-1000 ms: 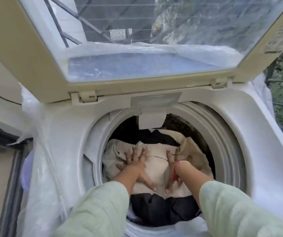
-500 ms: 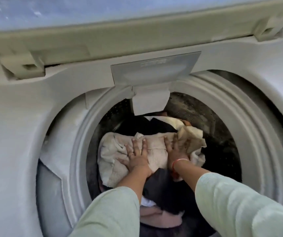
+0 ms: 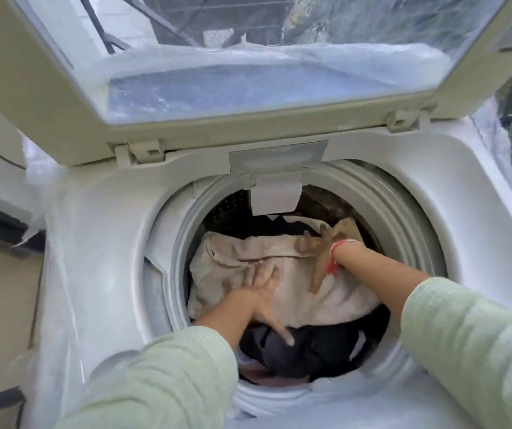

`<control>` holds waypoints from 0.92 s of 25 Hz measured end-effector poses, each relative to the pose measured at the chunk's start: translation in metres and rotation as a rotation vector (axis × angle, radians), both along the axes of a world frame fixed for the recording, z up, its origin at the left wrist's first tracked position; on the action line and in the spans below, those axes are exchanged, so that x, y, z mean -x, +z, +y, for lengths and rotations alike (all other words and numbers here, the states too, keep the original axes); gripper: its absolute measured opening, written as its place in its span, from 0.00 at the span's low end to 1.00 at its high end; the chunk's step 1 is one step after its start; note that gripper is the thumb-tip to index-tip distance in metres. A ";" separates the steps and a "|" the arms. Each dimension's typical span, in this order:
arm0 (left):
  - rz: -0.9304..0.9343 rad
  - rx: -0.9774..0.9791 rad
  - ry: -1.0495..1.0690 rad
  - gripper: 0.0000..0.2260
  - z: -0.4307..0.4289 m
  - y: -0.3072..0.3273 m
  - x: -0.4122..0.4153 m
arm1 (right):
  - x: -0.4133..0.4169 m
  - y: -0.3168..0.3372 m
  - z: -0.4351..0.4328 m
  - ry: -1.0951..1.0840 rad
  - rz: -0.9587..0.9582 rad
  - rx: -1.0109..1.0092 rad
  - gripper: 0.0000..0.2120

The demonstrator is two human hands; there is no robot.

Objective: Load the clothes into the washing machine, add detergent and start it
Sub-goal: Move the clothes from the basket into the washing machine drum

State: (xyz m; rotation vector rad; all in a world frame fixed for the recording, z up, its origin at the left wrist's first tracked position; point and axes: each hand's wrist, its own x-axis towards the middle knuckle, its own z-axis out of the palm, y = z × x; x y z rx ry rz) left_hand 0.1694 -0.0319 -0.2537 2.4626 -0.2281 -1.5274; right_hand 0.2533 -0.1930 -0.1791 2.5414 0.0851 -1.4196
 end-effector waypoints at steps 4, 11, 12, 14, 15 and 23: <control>-0.117 -0.266 -0.138 0.70 -0.014 -0.017 0.011 | 0.044 -0.054 0.003 -0.062 0.139 -0.021 0.55; -0.068 -0.142 -0.107 0.65 0.011 0.015 0.004 | 0.041 -0.022 0.005 -0.085 0.127 -0.021 0.49; -0.098 -0.150 -0.101 0.63 0.014 0.032 0.003 | 0.041 -0.001 0.004 -0.048 0.149 0.003 0.47; -0.210 -0.152 -0.051 0.51 0.016 0.077 0.002 | 0.046 0.050 0.000 -0.082 0.120 -0.080 0.43; -0.319 -0.130 -0.018 0.43 0.017 0.102 0.001 | 0.046 0.074 -0.001 -0.102 0.018 -0.198 0.40; -1.217 0.108 0.492 0.32 0.100 0.279 0.074 | 0.095 0.206 0.058 -0.176 -0.580 -0.920 0.28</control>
